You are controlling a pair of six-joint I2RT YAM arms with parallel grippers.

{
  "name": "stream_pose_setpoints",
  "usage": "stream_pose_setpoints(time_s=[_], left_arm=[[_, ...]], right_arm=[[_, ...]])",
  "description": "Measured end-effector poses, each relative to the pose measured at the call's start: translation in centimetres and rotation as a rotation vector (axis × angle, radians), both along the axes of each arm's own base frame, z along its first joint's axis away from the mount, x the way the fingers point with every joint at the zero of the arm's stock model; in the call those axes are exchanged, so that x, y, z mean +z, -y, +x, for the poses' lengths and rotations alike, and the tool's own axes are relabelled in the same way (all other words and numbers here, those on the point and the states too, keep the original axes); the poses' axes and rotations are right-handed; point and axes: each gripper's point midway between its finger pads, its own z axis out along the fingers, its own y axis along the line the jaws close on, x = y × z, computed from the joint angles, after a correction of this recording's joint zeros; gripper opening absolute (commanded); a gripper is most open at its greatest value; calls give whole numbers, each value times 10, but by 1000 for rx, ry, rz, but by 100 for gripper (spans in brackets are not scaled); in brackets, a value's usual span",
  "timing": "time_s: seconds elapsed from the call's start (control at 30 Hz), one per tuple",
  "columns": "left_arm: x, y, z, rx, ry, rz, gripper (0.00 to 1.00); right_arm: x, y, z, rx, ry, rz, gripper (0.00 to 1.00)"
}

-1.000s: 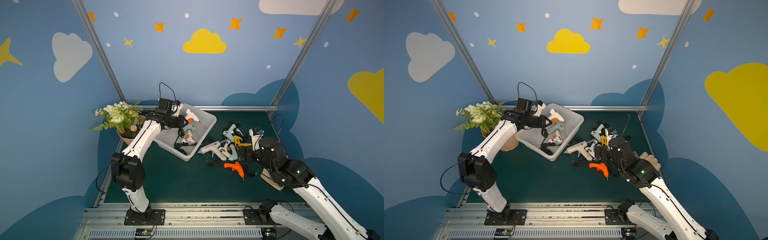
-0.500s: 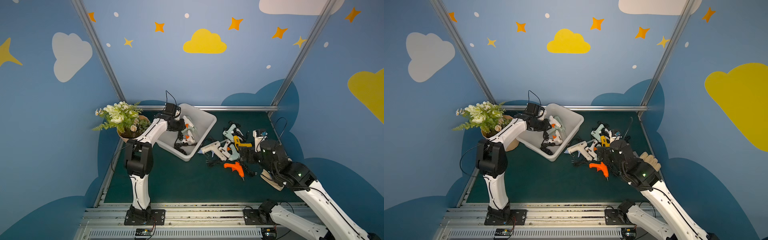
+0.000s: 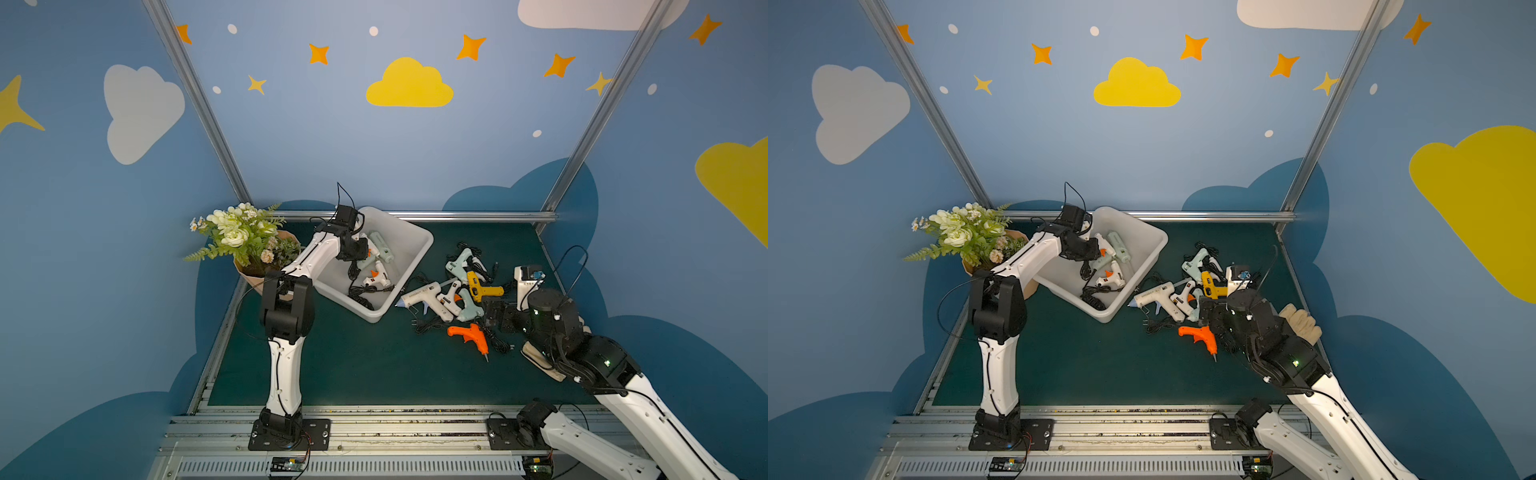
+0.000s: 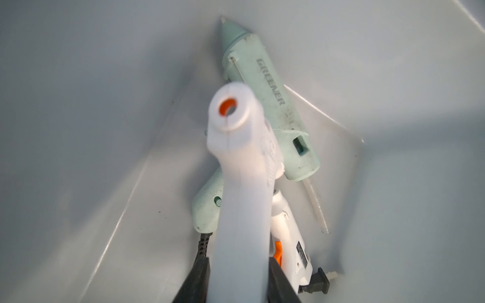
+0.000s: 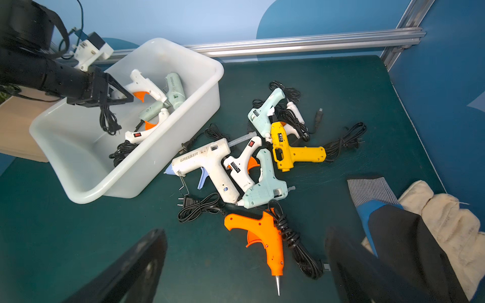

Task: Put the hot melt glue gun into the storage box
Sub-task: Place the hot melt adhesive gun in the storage box.

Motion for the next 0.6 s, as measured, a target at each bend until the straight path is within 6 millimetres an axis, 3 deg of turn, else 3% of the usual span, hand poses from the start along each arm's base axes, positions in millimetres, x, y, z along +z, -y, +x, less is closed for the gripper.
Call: stream_pose_setpoints(time_s=[0.1,0.37,0.5,0.6], left_arm=[[-10,-3,-3,3,-26,19,52],[-15,-11,-5,24,-30,63,63],[-14,-17,-18,32,-36,84,82],[4,-19,-28,36,-8,82,97]], right_arm=[[2,-1,0,4,5,10,98],[1,-2,0,0,2,19,98],[-1,-1,1,-15,-2,25,98],[-3,0,3,-29,-9,24,98]])
